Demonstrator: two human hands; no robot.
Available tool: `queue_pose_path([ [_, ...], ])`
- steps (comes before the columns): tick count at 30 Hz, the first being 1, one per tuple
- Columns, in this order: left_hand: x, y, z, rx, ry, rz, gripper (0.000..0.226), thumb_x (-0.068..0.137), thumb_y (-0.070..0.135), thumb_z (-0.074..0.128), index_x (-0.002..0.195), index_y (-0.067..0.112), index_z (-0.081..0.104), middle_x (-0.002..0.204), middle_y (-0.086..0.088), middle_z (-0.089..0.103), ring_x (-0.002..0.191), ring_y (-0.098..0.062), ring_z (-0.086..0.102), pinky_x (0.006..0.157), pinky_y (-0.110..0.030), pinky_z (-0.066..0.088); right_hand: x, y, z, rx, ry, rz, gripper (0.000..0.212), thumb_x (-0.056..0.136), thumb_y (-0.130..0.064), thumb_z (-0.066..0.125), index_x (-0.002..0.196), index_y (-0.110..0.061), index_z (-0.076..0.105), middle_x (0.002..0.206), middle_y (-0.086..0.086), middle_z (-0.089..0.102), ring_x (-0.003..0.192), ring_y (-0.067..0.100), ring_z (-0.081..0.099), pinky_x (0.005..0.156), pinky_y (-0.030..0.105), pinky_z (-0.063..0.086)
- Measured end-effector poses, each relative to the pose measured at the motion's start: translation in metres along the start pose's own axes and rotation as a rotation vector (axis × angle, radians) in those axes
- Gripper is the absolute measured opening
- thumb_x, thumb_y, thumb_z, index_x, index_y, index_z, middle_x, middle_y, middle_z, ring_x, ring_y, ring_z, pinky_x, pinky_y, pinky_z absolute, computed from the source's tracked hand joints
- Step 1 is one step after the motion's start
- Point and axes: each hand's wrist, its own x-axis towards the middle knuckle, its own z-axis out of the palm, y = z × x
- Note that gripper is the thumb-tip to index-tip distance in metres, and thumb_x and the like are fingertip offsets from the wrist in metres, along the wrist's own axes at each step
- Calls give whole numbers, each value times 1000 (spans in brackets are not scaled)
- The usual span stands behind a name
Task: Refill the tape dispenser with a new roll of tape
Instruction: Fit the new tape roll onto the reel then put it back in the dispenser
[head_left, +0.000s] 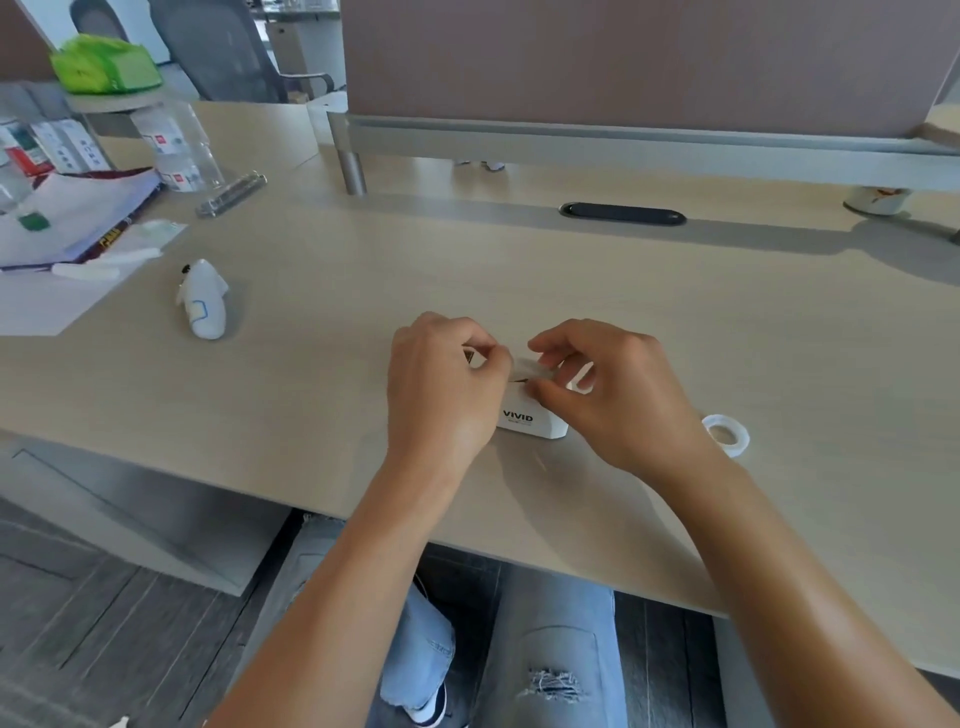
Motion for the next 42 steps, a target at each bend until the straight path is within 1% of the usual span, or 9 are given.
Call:
queue_pose_path([
  [7, 8, -10, -11, -124, -66, -133, 12, 84, 17, 71, 75, 16, 78, 78, 0, 75, 79, -21, 69, 73, -33, 54, 11, -10, 2, -112, -36, 39, 27, 84, -29, 83, 109, -20, 77, 97, -4, 69, 80, 14, 67, 79, 38, 57],
  [12, 15, -15, -18, -202, -104, -204, 11, 85, 18, 70, 77, 16, 78, 72, 6, 74, 75, -19, 70, 71, -28, 52, 11, -20, 2, -224, -113, 127, 42, 81, -48, 81, 116, -27, 75, 110, -7, 64, 86, 13, 67, 78, 34, 55],
  [16, 21, -20, -24, -247, -152, -239, 13, 86, 16, 67, 78, 16, 78, 76, 4, 77, 79, -20, 74, 69, -27, 54, 11, -26, 2, -287, -144, 182, 47, 80, -50, 82, 120, -27, 73, 110, -7, 64, 89, 15, 66, 79, 36, 55],
  [20, 26, -32, -24, -386, -177, -310, 15, 78, 24, 61, 73, 18, 73, 79, 0, 79, 85, -27, 78, 81, -49, 64, 12, -33, 2, -320, -167, 215, 46, 80, -47, 81, 121, -28, 73, 110, -7, 64, 89, 16, 67, 81, 38, 57],
  [25, 30, -42, -24, -513, -183, -384, 15, 84, 20, 61, 74, 14, 70, 74, -2, 78, 82, -27, 80, 78, -56, 65, 14, -39, 1, -364, -202, 242, 46, 81, -50, 79, 122, -29, 72, 110, -8, 64, 91, 16, 66, 82, 37, 57],
  [27, 31, -42, -24, -571, -176, -423, 15, 93, 11, 61, 84, 3, 69, 86, -13, 77, 76, -23, 80, 73, -51, 67, 16, -40, 1, -376, -200, 249, 45, 82, -53, 77, 121, -29, 72, 110, -8, 64, 92, 14, 66, 81, 36, 56],
  [30, 32, -45, -27, -649, -175, -481, 15, 96, 7, 58, 92, -5, 66, 89, -13, 72, 68, -18, 76, 66, -40, 66, 19, -42, 4, -361, -148, 252, 43, 85, -55, 74, 118, -28, 73, 110, -8, 65, 92, 11, 62, 80, 31, 50],
  [37, 33, -57, -26, -778, -180, -579, 21, 97, 7, 56, 77, 8, 63, 94, -15, 70, 74, -24, 74, 73, -43, 68, 29, -45, 25, -246, -37, 249, 33, 92, -51, 68, 112, -25, 76, 108, -8, 68, 100, 12, 63, 88, 30, 50],
  [42, 33, -63, -24, -846, -176, -640, 21, 97, 5, 56, 77, 7, 62, 94, -17, 68, 75, -28, 72, 72, -39, 68, 42, -45, 36, -143, -26, 309, 19, 96, -39, 68, 103, -24, 78, 104, -6, 71, 99, 13, 66, 77, 19, 42],
])
